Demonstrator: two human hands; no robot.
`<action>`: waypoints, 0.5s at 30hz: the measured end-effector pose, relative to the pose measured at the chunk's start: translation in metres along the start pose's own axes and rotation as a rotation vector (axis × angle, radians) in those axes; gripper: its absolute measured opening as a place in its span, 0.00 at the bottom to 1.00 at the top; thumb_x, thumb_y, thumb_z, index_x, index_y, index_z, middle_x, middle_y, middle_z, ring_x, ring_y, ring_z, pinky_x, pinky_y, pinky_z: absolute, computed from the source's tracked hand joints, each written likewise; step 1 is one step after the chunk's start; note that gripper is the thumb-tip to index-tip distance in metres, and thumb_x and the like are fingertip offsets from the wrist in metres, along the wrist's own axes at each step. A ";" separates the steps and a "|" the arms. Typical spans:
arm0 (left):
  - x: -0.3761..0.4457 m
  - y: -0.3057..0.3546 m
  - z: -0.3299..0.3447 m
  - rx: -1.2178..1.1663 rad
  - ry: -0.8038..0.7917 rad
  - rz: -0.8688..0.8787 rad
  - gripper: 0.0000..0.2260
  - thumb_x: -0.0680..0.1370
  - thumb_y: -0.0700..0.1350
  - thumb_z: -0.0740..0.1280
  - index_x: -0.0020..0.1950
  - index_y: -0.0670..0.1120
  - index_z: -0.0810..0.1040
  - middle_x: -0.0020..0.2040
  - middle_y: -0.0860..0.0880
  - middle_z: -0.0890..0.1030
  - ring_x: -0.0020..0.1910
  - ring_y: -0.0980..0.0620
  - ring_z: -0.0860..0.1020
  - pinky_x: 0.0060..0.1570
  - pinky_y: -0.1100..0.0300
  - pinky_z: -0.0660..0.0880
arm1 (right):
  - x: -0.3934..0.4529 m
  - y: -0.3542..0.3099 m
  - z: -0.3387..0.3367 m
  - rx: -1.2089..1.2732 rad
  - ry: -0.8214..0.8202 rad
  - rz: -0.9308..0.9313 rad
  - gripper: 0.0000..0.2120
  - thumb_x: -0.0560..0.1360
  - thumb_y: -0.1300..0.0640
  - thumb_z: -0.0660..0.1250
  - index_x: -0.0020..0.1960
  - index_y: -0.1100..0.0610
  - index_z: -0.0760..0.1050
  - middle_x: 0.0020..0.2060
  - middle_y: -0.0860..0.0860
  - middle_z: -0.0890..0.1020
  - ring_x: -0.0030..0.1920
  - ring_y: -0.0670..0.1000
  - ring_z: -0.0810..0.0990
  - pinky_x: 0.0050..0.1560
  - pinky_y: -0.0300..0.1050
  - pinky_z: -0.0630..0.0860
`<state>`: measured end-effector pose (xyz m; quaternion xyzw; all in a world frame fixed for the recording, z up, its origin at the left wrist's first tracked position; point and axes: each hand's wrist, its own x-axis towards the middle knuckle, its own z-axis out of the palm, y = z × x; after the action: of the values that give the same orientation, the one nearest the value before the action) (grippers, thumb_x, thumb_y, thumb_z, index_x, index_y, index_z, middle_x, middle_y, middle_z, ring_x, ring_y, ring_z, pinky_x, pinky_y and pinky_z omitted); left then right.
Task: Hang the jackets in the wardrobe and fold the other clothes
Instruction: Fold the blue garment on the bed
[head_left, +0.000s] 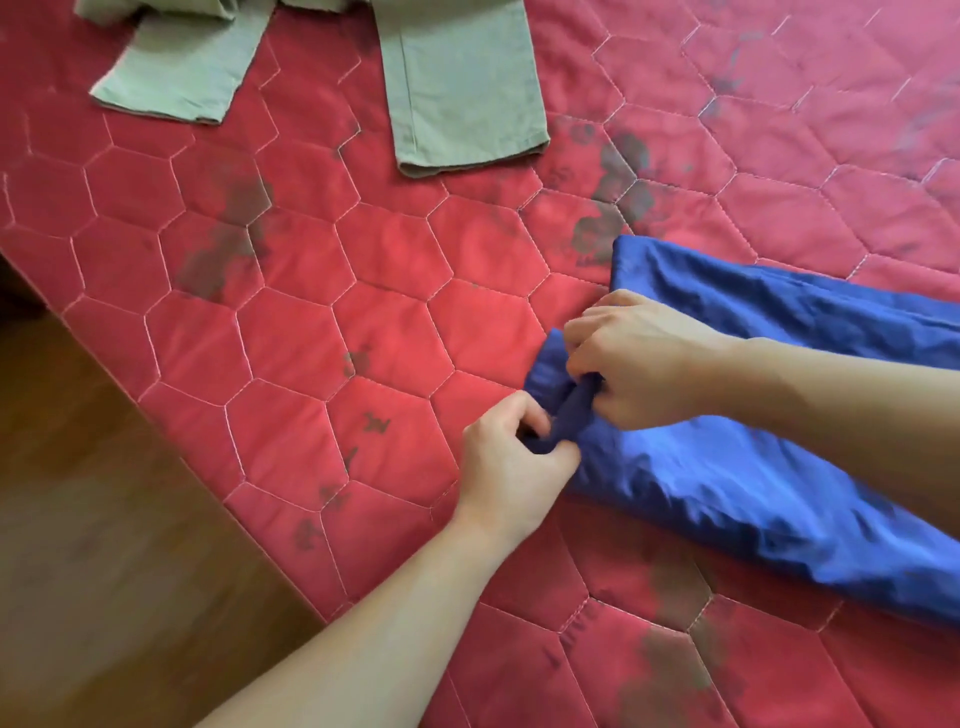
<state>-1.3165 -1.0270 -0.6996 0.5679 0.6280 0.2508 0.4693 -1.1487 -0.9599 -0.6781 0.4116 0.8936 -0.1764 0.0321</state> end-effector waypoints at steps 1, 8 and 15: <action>0.000 0.001 0.002 -0.024 0.000 0.010 0.12 0.62 0.41 0.68 0.29 0.52 0.65 0.25 0.58 0.71 0.27 0.57 0.66 0.29 0.68 0.62 | 0.000 -0.001 0.000 0.007 0.020 -0.016 0.04 0.57 0.55 0.62 0.31 0.51 0.75 0.39 0.47 0.79 0.39 0.55 0.78 0.45 0.52 0.75; 0.005 -0.009 0.007 -0.270 0.076 -0.269 0.12 0.68 0.31 0.68 0.37 0.47 0.70 0.33 0.54 0.71 0.30 0.59 0.67 0.31 0.69 0.66 | 0.027 -0.016 0.012 -0.144 -0.396 -0.005 0.23 0.68 0.54 0.63 0.63 0.46 0.69 0.55 0.44 0.75 0.59 0.50 0.73 0.62 0.53 0.67; 0.004 -0.014 0.009 -0.267 0.031 -0.417 0.11 0.77 0.37 0.61 0.51 0.54 0.74 0.43 0.52 0.79 0.39 0.54 0.75 0.39 0.65 0.70 | 0.028 -0.011 0.011 -0.235 -0.399 0.013 0.12 0.74 0.49 0.56 0.42 0.51 0.78 0.44 0.46 0.79 0.49 0.51 0.75 0.62 0.54 0.65</action>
<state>-1.3149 -1.0284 -0.7164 0.3549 0.7001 0.2382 0.5720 -1.1764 -0.9505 -0.6904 0.3677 0.8813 -0.1488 0.2568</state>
